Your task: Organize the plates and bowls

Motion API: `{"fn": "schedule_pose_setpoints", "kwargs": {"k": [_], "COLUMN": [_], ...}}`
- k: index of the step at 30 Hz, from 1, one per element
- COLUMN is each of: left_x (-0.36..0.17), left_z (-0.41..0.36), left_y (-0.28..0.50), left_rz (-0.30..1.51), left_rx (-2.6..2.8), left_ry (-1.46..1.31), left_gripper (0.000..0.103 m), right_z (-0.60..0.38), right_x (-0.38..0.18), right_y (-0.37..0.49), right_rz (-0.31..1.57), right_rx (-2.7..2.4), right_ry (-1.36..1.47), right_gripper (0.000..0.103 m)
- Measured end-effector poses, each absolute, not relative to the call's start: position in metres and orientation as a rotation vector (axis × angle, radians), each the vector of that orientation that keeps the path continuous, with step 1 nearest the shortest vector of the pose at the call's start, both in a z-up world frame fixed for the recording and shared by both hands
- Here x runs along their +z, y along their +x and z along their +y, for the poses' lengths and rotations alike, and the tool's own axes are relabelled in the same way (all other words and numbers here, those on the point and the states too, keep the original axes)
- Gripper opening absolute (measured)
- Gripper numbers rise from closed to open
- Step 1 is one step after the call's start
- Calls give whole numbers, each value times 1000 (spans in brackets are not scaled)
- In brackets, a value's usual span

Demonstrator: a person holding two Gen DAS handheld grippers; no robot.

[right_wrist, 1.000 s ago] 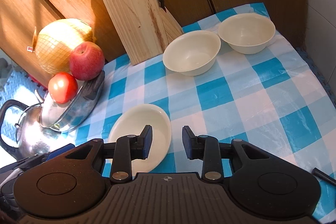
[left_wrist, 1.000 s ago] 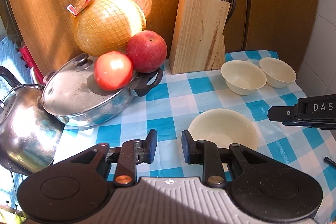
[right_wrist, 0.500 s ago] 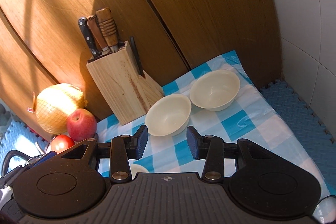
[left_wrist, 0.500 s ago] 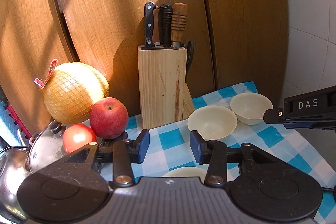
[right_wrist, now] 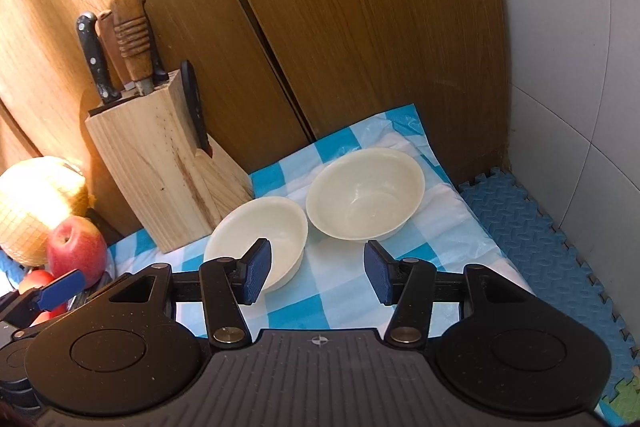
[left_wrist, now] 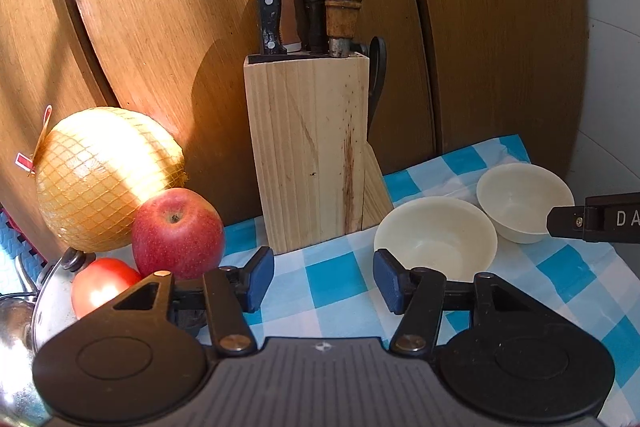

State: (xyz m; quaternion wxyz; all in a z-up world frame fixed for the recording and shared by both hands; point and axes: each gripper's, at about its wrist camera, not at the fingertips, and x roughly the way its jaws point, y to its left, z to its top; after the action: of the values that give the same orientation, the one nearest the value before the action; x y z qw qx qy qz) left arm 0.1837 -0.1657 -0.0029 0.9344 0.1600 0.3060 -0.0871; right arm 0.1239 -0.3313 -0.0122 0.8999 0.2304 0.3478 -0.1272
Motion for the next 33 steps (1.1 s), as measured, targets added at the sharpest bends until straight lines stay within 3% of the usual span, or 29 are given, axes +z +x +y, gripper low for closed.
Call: {"fn": "schedule_pose_setpoints", "kwargs": {"k": [10,13,33], "left_x": [-16,-19,-59], "left_z": [-175,-175,-181], "left_y": [205,215,253], "left_rz": [664,697,797], "left_rx": [-197,-222,-245], "left_ry": [328,290,245], "left_gripper": [52,52,53], "right_z": [-334,-333,-330], "right_x": [-33,-34,-60], "right_y": [144,148,182], "right_rz": [754,751,804], "right_rx": [-284,-282,-297], "right_ry": [509,525,518], "right_gripper": [61,67,67]}}
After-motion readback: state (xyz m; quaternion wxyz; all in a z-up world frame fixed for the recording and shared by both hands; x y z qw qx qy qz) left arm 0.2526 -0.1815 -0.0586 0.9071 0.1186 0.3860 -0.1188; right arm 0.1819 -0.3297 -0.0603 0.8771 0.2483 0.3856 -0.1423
